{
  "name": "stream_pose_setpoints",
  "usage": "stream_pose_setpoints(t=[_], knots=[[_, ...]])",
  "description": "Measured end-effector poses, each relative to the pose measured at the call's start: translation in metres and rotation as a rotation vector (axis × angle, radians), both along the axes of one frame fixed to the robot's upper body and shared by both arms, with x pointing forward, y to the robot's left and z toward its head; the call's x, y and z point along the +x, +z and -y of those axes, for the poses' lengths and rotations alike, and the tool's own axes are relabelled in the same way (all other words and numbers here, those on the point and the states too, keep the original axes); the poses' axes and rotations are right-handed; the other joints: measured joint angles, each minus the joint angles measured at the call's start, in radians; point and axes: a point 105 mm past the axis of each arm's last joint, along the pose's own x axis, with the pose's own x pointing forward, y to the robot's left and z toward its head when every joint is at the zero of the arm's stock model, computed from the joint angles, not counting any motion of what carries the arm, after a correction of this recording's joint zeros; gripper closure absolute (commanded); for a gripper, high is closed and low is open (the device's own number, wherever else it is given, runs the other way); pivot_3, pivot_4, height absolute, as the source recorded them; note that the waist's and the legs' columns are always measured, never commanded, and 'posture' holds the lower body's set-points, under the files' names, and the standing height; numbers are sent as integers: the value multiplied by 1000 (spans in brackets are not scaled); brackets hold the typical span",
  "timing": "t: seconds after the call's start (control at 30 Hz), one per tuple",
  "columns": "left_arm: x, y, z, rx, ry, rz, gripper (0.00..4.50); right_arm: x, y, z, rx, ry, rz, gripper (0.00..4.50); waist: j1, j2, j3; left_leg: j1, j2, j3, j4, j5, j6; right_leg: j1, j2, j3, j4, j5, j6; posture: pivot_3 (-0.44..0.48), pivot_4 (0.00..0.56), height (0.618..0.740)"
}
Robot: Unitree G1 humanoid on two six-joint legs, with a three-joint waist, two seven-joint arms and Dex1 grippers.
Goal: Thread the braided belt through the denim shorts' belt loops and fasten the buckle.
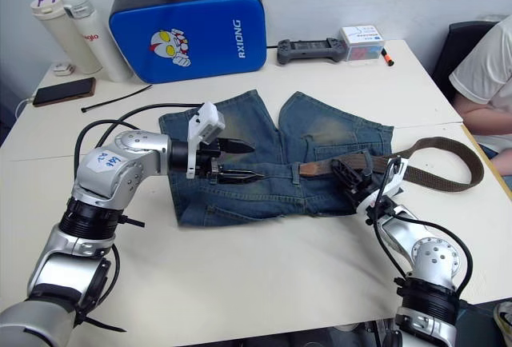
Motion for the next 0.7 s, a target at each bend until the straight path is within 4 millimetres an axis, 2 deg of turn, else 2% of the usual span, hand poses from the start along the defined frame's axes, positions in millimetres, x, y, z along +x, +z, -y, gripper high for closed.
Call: stream_pose_setpoints(t=[0.47,0.57,0.7], knots=[[0,0,0,5,1,5,0,-8,-4,-16,-17,37,16,4433,-2,0,0,0,0,0,0,0,0,0,0,0,0,0,0,0,150,740],[0,-2,0,10,0,1,0,-16,-7,-43,11,89,23,4433,-13,-1,-1,2,1,0,-1,0,-1,0,1,0,0,0,0,0,150,740],[0,-4,0,11,0,-3,0,-14,-8,-57,-5,98,23,4433,-28,-2,-1,4,1,0,-2,-1,-2,1,2,0,1,0,0,0,150,740]])
